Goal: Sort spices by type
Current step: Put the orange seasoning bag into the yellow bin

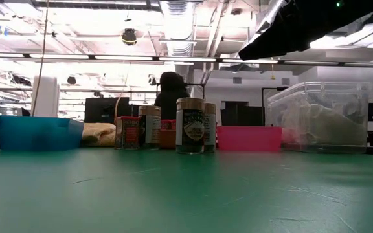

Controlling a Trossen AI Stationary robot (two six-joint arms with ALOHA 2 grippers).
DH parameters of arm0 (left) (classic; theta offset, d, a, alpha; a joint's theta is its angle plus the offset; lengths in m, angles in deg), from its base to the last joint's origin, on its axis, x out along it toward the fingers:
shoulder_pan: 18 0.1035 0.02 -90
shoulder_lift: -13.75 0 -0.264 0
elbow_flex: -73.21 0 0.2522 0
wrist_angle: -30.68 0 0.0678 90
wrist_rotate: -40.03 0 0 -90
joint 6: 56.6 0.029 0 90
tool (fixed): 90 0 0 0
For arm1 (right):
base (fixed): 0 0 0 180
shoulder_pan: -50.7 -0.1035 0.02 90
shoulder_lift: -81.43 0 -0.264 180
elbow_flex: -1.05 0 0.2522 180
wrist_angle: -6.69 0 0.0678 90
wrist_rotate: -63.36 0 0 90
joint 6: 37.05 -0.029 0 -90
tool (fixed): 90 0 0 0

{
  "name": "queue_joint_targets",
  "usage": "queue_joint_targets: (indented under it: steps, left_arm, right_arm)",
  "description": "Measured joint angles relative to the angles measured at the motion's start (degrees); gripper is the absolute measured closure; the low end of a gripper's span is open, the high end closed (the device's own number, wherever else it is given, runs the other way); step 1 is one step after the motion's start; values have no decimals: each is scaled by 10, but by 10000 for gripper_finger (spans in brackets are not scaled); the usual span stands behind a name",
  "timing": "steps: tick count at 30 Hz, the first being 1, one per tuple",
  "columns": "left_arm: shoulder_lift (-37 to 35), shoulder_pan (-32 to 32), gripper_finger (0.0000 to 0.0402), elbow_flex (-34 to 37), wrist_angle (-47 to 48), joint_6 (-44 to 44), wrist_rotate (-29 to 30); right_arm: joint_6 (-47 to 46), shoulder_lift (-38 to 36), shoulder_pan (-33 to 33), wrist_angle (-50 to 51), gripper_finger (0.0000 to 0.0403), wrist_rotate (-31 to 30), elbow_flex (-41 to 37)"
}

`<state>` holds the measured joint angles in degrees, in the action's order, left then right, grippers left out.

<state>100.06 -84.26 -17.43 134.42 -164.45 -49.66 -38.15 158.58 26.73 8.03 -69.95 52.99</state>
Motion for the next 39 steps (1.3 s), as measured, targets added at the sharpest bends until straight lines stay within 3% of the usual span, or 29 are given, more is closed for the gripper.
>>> queue_joint_targets:
  steps: [12, 26, 32, 39]
  left_arm:
    - [0, 0, 401, 11, -30, -26, 87]
    - [0, 0, 400, 91, -173, 0, 52]
    - [0, 0, 374, 91, -182, -8, 56]
    - [0, 0, 311, 91, -180, -24, 62]
  right_arm:
    - [0, 0, 0, 4, 101, 0, 0]
    - [-4, 0, 0, 4, 101, 0, 0]
    - [-4, 0, 0, 4, 101, 0, 0]
    - [-6, 0, 0, 4, 101, 0, 0]
